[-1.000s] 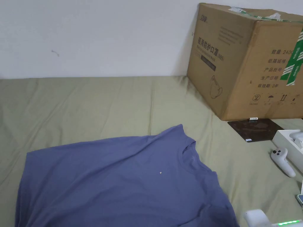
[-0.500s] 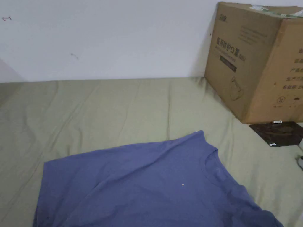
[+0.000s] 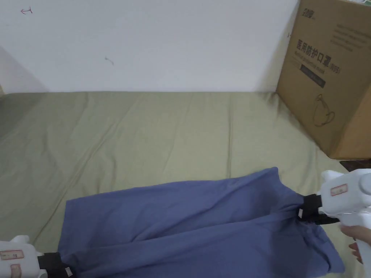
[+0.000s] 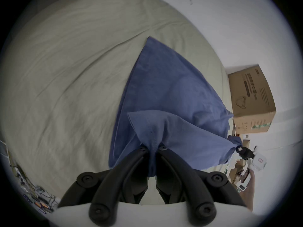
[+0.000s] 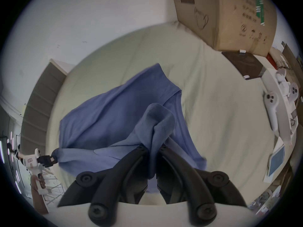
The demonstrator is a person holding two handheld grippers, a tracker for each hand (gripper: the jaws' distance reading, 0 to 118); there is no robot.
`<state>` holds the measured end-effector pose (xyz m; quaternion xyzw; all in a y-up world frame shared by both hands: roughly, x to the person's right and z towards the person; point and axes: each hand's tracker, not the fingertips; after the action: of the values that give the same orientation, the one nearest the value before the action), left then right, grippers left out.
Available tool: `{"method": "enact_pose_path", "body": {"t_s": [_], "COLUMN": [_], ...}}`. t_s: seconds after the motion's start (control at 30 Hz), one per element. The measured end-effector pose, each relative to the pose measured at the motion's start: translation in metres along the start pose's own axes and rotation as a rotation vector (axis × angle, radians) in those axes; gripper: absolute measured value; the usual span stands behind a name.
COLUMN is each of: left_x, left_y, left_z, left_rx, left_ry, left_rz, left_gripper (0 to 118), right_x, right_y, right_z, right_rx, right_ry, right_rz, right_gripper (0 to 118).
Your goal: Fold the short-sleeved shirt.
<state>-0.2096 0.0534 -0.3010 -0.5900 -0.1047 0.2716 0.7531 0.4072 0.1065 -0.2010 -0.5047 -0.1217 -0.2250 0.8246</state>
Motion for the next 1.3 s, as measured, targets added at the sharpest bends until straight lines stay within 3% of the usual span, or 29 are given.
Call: {"method": "enact_pose_path", "body": {"t_s": [0.03,0.1,0.13,0.27,0.37,0.5,0.6,0.63,0.67,0.7,0.73,0.77,0.83,0.93,1.0,1.07,1.1,1.17,1.2,1.3], "left_x": [-0.003,-0.008,-0.011,-0.005,0.009,0.032,0.034,0.036,0.033,0.036,0.038,0.038,0.033,0.039,0.03,0.021,0.015,0.006,0.004,-0.013], "left_y": [0.004,0.008,0.007,-0.006,-0.029,-0.09,-0.145,-0.159,-0.169,-0.179,-0.188,-0.194,-0.192,-0.161,-0.126,-0.096,-0.086,-0.068,-0.062,-0.049], "left_z": [-0.005,-0.009,-0.008,0.012,0.038,0.086,0.116,0.123,0.128,0.132,0.136,0.139,0.145,0.137,0.116,0.088,0.075,0.05,0.032,-0.004], "left_rx": [-0.005,0.028,0.043,0.166,0.278,0.577,0.811,0.855,0.878,0.889,0.888,0.871,0.793,0.598,0.375,0.252,0.267,0.247,0.23,0.19], "left_ry": [-0.009,0.009,0.002,-0.035,-0.049,-0.062,-0.054,-0.055,-0.058,-0.024,0.023,0.041,-0.06,0.089,0.088,0.081,0.095,0.179,0.248,0.292], "left_rz": [0.037,0.061,0.057,-0.028,-0.203,-0.441,-0.535,-0.56,-0.592,-0.611,-0.626,-0.637,-0.615,-0.6,-0.511,-0.401,-0.377,-0.376,-0.376,-0.349], "left_gripper": [32,85,97,97,97,97,83,60,34,6,0,0,0,0,0,0,4,92,112,108], "right_x": [0.001,-0.002,-0.003,-0.003,-0.013,-0.036,-0.054,-0.057,-0.06,-0.052,-0.055,-0.057,-0.057,-0.052,-0.045,-0.043,-0.042,-0.037,-0.033,-0.031], "right_y": [0.003,0.003,0.001,-0.021,-0.056,-0.124,-0.183,-0.197,-0.21,-0.215,-0.22,-0.225,-0.224,-0.223,-0.223,-0.218,-0.216,-0.212,-0.212,-0.211], "right_z": [-0.015,-0.029,-0.031,-0.008,0.04,0.115,0.164,0.173,0.181,0.175,0.175,0.177,0.174,0.171,0.169,0.166,0.165,0.164,0.164,0.175], "right_rx": [-0.017,0.027,0.045,0.189,0.349,0.64,0.842,0.883,0.908,0.91,0.889,0.89,0.82,0.804,0.81,0.797,0.787,0.785,0.796,0.862], "right_ry": [-0.016,-0.072,-0.088,-0.004,0.01,0.126,0.165,0.186,0.223,0.25,0.227,0.217,0.287,0.274,0.358,0.327,0.313,0.306,0.317,0.261], "right_rz": [-0.015,-0.077,-0.094,-0.118,-0.023,0.09,0.165,0.161,0.152,0.14,0.14,0.134,0.158,0.18,0.148,0.114,0.107,0.099,0.09,0.063], "right_gripper": [27,96,110,110,110,110,105,91,67,28,1,1,1,1,1,1,1,1,1,1]}}
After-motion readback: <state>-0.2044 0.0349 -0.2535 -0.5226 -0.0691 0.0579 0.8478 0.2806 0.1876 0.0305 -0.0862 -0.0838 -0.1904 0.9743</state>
